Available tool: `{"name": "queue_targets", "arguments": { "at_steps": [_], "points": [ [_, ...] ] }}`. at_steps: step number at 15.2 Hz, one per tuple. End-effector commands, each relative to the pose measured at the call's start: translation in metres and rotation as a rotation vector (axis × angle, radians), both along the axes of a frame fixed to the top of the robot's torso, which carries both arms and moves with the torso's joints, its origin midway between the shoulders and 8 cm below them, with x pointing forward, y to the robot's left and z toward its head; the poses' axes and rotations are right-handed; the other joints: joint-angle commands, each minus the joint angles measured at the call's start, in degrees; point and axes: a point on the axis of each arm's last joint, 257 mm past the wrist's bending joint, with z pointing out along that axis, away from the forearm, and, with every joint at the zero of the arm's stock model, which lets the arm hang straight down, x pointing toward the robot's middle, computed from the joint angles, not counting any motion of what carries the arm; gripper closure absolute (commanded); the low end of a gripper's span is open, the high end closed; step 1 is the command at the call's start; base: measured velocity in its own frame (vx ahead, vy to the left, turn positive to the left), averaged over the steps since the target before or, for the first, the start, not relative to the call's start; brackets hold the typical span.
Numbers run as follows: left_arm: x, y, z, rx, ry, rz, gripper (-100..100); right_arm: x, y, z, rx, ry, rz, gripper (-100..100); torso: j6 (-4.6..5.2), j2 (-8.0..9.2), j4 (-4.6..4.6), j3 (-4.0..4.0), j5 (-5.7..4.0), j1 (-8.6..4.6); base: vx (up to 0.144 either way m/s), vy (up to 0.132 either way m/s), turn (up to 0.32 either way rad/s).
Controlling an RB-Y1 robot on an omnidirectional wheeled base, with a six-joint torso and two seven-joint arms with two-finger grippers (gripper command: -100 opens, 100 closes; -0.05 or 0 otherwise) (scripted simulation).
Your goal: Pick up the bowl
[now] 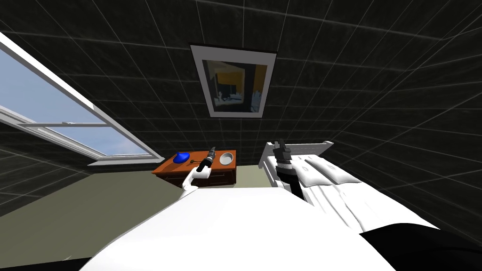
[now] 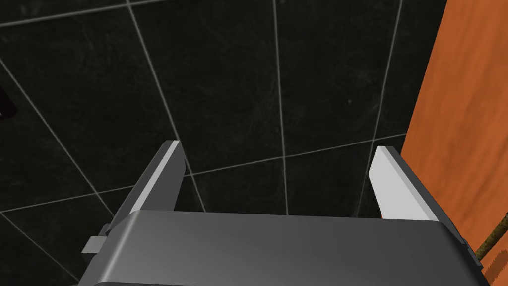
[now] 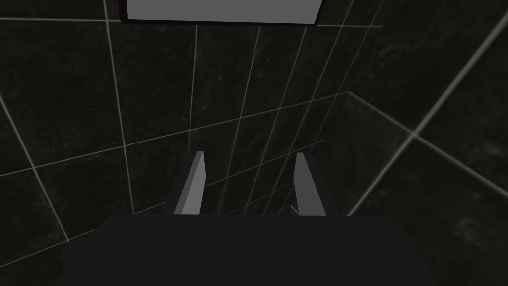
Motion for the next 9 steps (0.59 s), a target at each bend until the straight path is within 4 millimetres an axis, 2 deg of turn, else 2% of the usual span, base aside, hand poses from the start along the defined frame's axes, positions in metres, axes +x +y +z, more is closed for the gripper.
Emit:
{"name": "queue_targets", "arguments": {
  "at_steps": [1, 4, 5, 6, 7, 9],
  "points": [
    [0.001, 0.006, -0.021, -0.011, 0.059, 0.014, -100, 0.0, 0.0, 0.0, 0.0, 0.0, 0.0, 0, 0.0, 0.0, 0.0, 0.0, 0.0, 0.0, 0.012, -0.029, -0.021],
    [0.006, 0.009, -0.048, -0.036, 0.148, 0.035, -100, 0.0, 0.0, 0.0, 0.0, 0.0, 0.0, 0, 0.0, -0.01, -0.01, -0.01, 0.0, -0.02, 0.013, -0.037, -0.025],
    [0.001, 0.012, -0.063, -0.038, 0.185, 0.045, -100, 0.0, 0.0, 0.0, 0.0, 0.0, 0.0, 0, 0.0, -0.02, 0.0, -0.01, -0.01, -0.03, 0.012, -0.038, -0.023],
    [0.0, 0.012, -0.064, -0.038, 0.187, 0.045, -100, 0.0, 0.0, 0.0, 0.0, 0.0, 0.0, 0, -0.01, -0.01, -0.01, -0.01, -0.01, -0.02, 0.007, -0.025, -0.003],
    [0.001, 0.013, -0.079, -0.051, 0.234, 0.057, -100, 0.0, 0.0, 0.0, 0.0, 0.0, 0.0, 0, -0.01, 0.0, 0.0, 0.0, 0.0, 0.0, 0.009, -0.026, -0.018],
    [0.001, 0.014, -0.093, -0.063, 0.283, 0.07, -100, 0.0, 0.0, 0.0, 0.0, 0.0, 0.0, 0, 0.0, 0.0, 0.0, 0.0, 0.0, 0.01, 0.01, -0.03, -0.026]
  ]
}}
